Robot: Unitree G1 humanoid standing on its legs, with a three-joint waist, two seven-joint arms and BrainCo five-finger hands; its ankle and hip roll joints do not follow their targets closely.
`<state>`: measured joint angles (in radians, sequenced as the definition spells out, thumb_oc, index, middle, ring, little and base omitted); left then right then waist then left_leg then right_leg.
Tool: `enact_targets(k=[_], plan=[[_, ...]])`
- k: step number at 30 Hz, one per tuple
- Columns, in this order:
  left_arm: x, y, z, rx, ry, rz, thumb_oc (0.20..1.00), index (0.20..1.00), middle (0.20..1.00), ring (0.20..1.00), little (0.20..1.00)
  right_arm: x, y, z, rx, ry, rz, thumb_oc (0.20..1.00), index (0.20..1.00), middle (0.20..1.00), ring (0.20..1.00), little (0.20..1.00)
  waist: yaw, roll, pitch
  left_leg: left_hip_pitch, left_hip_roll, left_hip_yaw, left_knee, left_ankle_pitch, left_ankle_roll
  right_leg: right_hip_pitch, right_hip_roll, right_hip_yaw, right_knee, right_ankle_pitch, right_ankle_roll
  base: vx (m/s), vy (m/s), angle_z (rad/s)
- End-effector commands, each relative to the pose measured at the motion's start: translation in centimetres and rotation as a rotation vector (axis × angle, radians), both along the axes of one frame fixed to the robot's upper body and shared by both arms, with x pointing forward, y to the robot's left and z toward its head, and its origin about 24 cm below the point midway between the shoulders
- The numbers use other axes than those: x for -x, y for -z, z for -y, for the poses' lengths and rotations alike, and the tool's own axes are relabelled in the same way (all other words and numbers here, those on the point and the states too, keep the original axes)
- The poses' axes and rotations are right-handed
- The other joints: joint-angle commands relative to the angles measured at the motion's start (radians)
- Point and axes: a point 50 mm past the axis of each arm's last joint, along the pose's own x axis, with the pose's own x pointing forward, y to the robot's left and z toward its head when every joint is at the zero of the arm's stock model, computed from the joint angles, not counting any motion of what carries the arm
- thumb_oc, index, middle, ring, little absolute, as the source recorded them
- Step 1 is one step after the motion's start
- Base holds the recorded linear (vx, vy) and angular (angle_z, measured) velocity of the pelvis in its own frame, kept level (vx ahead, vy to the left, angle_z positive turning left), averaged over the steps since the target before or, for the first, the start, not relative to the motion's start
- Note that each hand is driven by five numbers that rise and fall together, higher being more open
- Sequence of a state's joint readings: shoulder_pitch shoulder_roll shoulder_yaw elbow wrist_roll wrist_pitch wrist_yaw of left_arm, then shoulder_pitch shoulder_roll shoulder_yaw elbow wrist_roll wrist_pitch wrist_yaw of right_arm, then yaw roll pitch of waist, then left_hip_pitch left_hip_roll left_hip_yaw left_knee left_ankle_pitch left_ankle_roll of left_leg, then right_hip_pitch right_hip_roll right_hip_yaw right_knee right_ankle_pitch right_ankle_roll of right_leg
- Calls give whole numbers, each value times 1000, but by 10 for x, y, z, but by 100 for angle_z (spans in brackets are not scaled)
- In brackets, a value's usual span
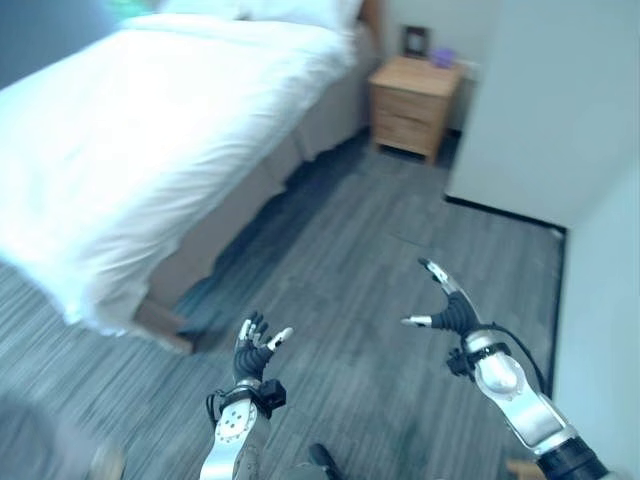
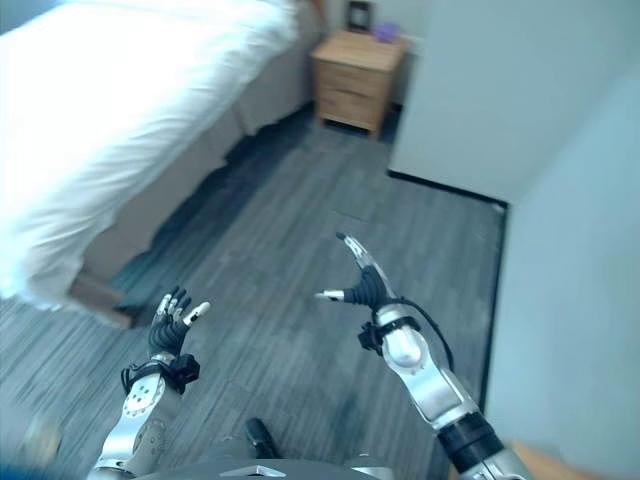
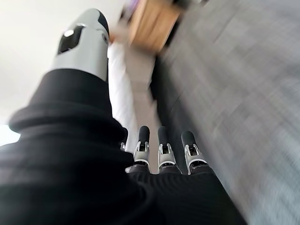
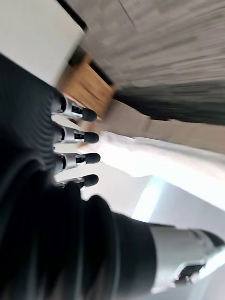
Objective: Pick up bed clothes into laundry basket.
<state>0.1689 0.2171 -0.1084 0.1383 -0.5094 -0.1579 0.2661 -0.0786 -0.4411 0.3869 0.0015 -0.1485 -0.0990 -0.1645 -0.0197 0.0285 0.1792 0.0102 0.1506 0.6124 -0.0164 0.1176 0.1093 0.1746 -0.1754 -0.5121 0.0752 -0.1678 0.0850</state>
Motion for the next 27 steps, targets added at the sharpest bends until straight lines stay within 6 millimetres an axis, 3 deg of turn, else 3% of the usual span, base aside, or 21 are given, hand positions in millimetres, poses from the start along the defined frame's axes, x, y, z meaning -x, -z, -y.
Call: enact_targets(k=[1, 3, 5, 6, 7, 8, 9, 11, 12, 13, 14, 15, 16, 17, 18, 19, 22, 23, 25, 26, 27], plan=[[-3, -14, -26, -64, -36, 54, 1000, 1000, 1000, 1000, 1000, -5, -19, -9, -82, 0, 94, 1000, 1000, 1000, 1000, 1000, -41, -51, -38, 100, 197, 62, -2, -20, -258, 22, -26, -51, -152, 113, 15, 75, 224, 84], [-3, -14, -28, -74, -39, 42, 1000, 1000, 1000, 1000, 1000, -4, -17, -7, -82, 11, 86, 1000, 1000, 1000, 1000, 1000, -47, -59, -43, 95, 182, 46, -13, -15, -260, 33, -45, -66, -148, 135, 26, 90, 249, 131], [-4, -15, -29, -88, -22, 43, 1000, 1000, 1000, 1000, 1000, -4, -16, -10, -94, 11, 79, 1000, 1000, 1000, 1000, 1000, -40, -70, -38, 90, 154, 24, -24, -30, -238, 39, -70, -73, -112, 145, 34, 123, 308, 61], [-8, -22, -31, -135, 7, 66, 1000, 1000, 1000, 1000, 1000, -4, -17, -15, -97, -4, 87, 1000, 1000, 1000, 1000, 1000, -31, -83, -30, 99, 104, 1, -43, -61, -205, 26, -122, -86, -20, 157, 51, 102, 295, 32], [-8, -22, -31, -137, 7, 67, 1000, 1000, 1000, 1000, 1000, -5, -17, -16, -98, -4, 88, 1000, 1000, 1000, 1000, 1000, -33, -87, -29, 100, 97, -1, -45, -63, -200, 24, -131, -87, -9, 154, 55, 124, 308, 43], [-11, -26, -33, -161, 11, 77, 1000, 1000, 1000, 1000, 1000, -5, -18, -18, -90, -12, 95, 1000, 1000, 1000, 1000, 1000, -30, -94, -21, 106, 69, -19, -54, -83, -184, 11, -169, -86, 64, 192, 75, 171, 311, 75], [-15, -32, -38, -184, 0, 92, 1000, 1000, 1000, 1000, 1000, -7, -22, -22, -82, -25, 112, 1000, 1000, 1000, 1000, 1000, -48, -110, 5, 118, 19, -63, -63, -115, -154, -53, -238, -11, 222, 299, 106, 168, 319, 93], [-18, -36, -41, -202, -6, 107, 1000, 1000, 1000, 1000, 1000, -7, -24, -24, -91, -27, 122, 1000, 1000, 1000, 1000, 1000, -61, -116, 16, 118, 5, -76, -67, -129, -143, -97, -258, 49, 280, 326, 126, 132, 185, 122], [-18, -39, -42, -214, -6, 117, 1000, 1000, 1000, 1000, 1000, -7, -26, -25, -104, -28, 130, 1000, 1000, 1000, 1000, 1000, -66, -118, 19, 114, -2, -87, -68, -138, -135, -128, -254, 105, 310, 322, 132, 262, 216, 113], [-17, -37, -44, -217, 4, 103, 1000, 1000, 1000, 1000, 1000, -5, -27, -27, -122, -40, 128, 1000, 1000, 1000, 1000, 1000, -72, -96, 34, 107, -8, -153, -71, -138, -135, -182, -158, 211, 308, 206, 100, 221, 165, 103], [-17, -37, -44, -216, 4, 103, 1000, 1000, 1000, 1000, 1000, -5, -27, -27, -121, -40, 128, 1000, 1000, 1000, 1000, 1000, -73, -95, 32, 105, -5, -154, -71, -139, -137, -186, -156, 210, 315, 199, 97, 235, 159, 109], [-17, -37, -44, -217, 10, 99, 1000, 1000, 1000, 1000, 1000, -5, -27, -26, -129, -39, 125, 1000, 1000, 1000, 1000, 1000, -74, -86, 39, 100, -14, -183, -71, -142, -136, -202, -116, 237, 288, 153, 95, 289, 40, 115], [-18, -37, -42, -221, 35, 102, 1000, 1000, 1000, 1000, 1000, -6, -30, -29, -142, -56, 134, 1000, 1000, 1000, 1000, 1000, -78, -77, 40, 100, -29, -224, -71, -160, -136, -210, -64, 241, 211, 97, 67, 218, 34, 92], [-18, -37, -42, -221, 34, 103, 1000, 1000, 1000, 1000, 1000, -7, -30, -30, -143, -57, 136, 1000, 1000, 1000, 1000, 1000, -80, -76, 44, 91, -23, -212, -71, -139, -132, -213, -60, 226, 202, 115, 54, 259, -42, 83], [-19, -36, -40, -218, 44, 101, 1000, 1000, 1000, 1000, 1000, -7, -33, -33, -148, -72, 145, 1000, 1000, 1000, 1000, 1000, -86, -78, 42, 95, -32, -230, -71, -146, -135, -226, -21, 240, 138, 119, 42, 264, -119, 97], [-22, -36, -38, -200, 48, 106, 1000, 1000, 1000, 1000, 1000, -13, -41, -35, -155, -83, 170, 1000, 1000, 1000, 1000, 1000, -97, -86, 42, 108, -56, -272, -71, -175, -145, -284, 36, 284, 22, 164, 52, 334, -99, 105], [-27, -36, -34, -192, 57, 112, 1000, 1000, 1000, 1000, 1000, -18, -47, -40, -151, -95, 195, 1000, 1000, 1000, 1000, 1000, -107, -87, 43, 135, -69, -298, -71, -207, -150, -321, 46, 291, -51, 221, 62, 363, -114, 78], [-28, -36, -33, -182, 58, 117, 1000, 1000, 1000, 1000, 1000, -22, -50, -43, -137, -102, 209, 1000, 1000, 1000, 1000, 1000, -115, -93, 28, 185, -92, -314, -71, -248, -145, -303, 45, 302, -87, 234, 56, 385, -118, 92], [-26, -34, -31, -175, 63, 109, 1000, 1000, 1000, 1000, 1000, -24, -53, -46, -125, -114, 220, 1000, 1000, 1000, 1000, 1000, -112, -93, 21, 215, -103, -321, -57, -263, -138, -285, 50, 308, -92, 233, 50, 348, -124, 66], [-25, -34, -31, -170, 62, 115, 1000, 1000, 1000, 1000, 1000, -27, -58, -48, -107, -128, 242, 1000, 1000, 1000, 1000, 1000, -109, -99, 20, 196, -108, -312, 55, -292, -148, -256, 44, 303, -110, 233, 38, 402, -201, 36], [-25, -34, -30, -160, 60, 120, 1000, 1000, 1000, 1000, 1000, -29, -62, -50, -92, -141, 254, 1000, 1000, 1000, 1000, 1000, -103, -99, 23, 163, -94, -301, 174, -282, -177, -221, 46, 294, -128, 228, 22, 340, -234, 13]])
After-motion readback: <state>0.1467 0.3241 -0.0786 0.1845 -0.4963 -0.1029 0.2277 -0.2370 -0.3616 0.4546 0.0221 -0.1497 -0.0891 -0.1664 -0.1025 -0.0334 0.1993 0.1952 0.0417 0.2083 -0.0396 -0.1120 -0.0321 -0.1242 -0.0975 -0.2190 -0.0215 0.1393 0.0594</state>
